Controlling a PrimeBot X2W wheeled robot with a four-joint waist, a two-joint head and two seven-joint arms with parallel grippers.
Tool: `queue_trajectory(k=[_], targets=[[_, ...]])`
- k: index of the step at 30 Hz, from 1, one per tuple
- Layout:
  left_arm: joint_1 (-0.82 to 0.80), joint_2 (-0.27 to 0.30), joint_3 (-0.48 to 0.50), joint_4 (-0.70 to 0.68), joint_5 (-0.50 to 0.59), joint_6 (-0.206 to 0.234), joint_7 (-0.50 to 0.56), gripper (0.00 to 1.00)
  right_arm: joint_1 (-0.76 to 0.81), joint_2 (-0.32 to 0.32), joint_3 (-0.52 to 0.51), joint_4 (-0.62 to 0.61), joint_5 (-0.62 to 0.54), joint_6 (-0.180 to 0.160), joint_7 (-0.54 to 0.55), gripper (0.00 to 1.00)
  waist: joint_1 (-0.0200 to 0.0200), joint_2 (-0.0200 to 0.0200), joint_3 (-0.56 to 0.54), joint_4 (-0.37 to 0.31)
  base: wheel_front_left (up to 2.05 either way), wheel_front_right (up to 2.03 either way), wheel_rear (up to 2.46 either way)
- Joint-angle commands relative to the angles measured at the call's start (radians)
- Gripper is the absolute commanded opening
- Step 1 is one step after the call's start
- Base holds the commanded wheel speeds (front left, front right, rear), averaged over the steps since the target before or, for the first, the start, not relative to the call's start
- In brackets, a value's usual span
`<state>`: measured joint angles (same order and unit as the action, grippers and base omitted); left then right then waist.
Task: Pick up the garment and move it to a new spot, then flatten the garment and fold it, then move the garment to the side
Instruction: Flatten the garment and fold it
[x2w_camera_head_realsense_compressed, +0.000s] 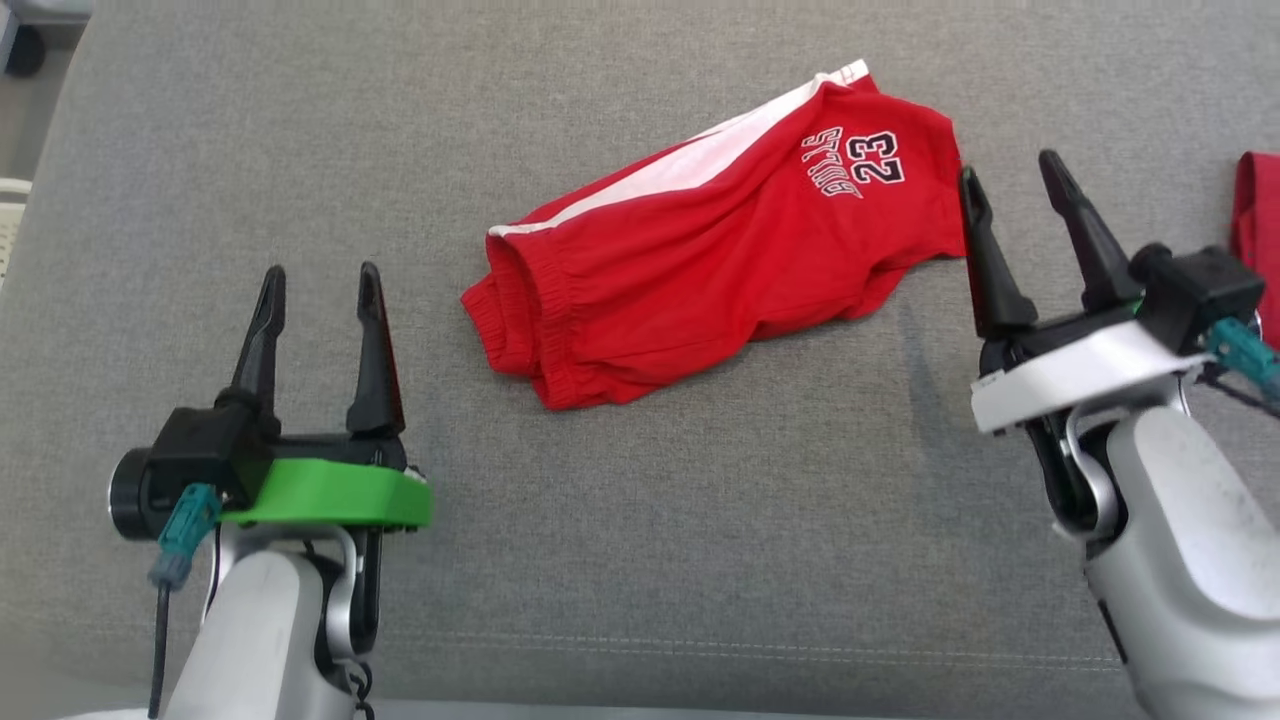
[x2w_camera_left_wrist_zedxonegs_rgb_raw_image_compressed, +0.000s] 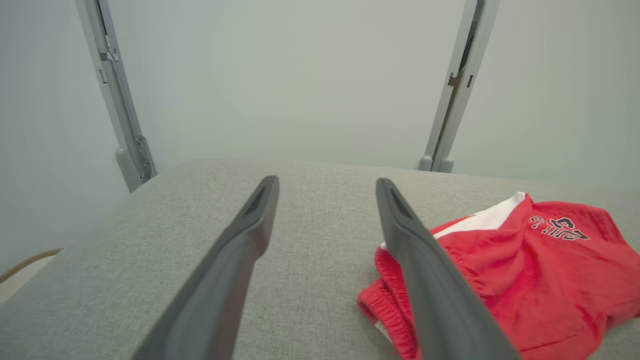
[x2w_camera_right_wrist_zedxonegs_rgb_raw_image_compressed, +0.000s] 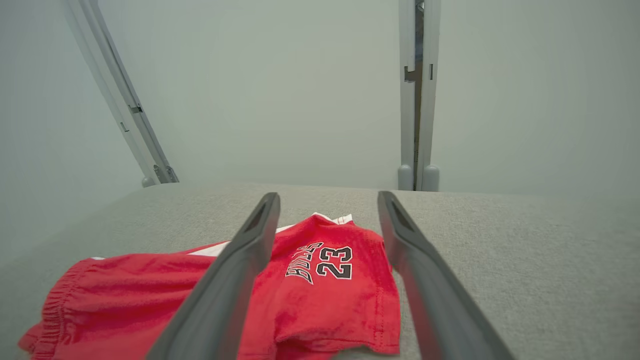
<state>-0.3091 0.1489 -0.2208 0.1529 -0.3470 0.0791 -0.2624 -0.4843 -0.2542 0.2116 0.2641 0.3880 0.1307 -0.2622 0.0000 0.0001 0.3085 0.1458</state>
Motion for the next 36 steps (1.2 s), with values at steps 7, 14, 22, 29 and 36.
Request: queue_trajectory(k=[7, 14, 22, 29, 36], targets=[[0.133, 0.005, 0.054, -0.059, 0.053, 0.005, -0.003, 1.0, 0.203, 0.071, -0.074, -0.131, -0.088, 0.0, -0.002, 1.0, 0.0, -0.0001, -0.092, -0.06, 0.0, 0.0, 0.0], [0.239, -0.016, 0.081, -0.092, 0.083, 0.007, -0.003, 1.0, 0.357, 0.113, -0.117, -0.208, -0.135, 0.0, -0.002, 1.0, 0.0, -0.0001, -0.162, -0.086, 0.0, 0.0, 0.0], [0.316, -0.035, 0.101, -0.091, 0.087, -0.006, -0.003, 1.0, 0.497, 0.151, -0.156, -0.27, -0.163, 0.0, -0.002, 1.0, 0.0, -0.0001, -0.225, -0.103, 0.0, 0.0, 0.0], [0.339, -0.033, 0.113, -0.073, 0.099, -0.007, -0.003, 1.0, 0.565, 0.17, -0.177, -0.294, -0.165, 0.0, -0.002, 1.0, 0.0, -0.0001, -0.259, -0.114, 0.0, 0.0, 0.0], [0.336, -0.035, 0.11, -0.057, 0.104, -0.009, -0.003, 1.0, 0.574, 0.183, -0.174, -0.288, -0.156, 0.0, -0.002, 1.0, 0.0, -0.0001, -0.265, -0.116, 0.0, 0.0, 0.0]])
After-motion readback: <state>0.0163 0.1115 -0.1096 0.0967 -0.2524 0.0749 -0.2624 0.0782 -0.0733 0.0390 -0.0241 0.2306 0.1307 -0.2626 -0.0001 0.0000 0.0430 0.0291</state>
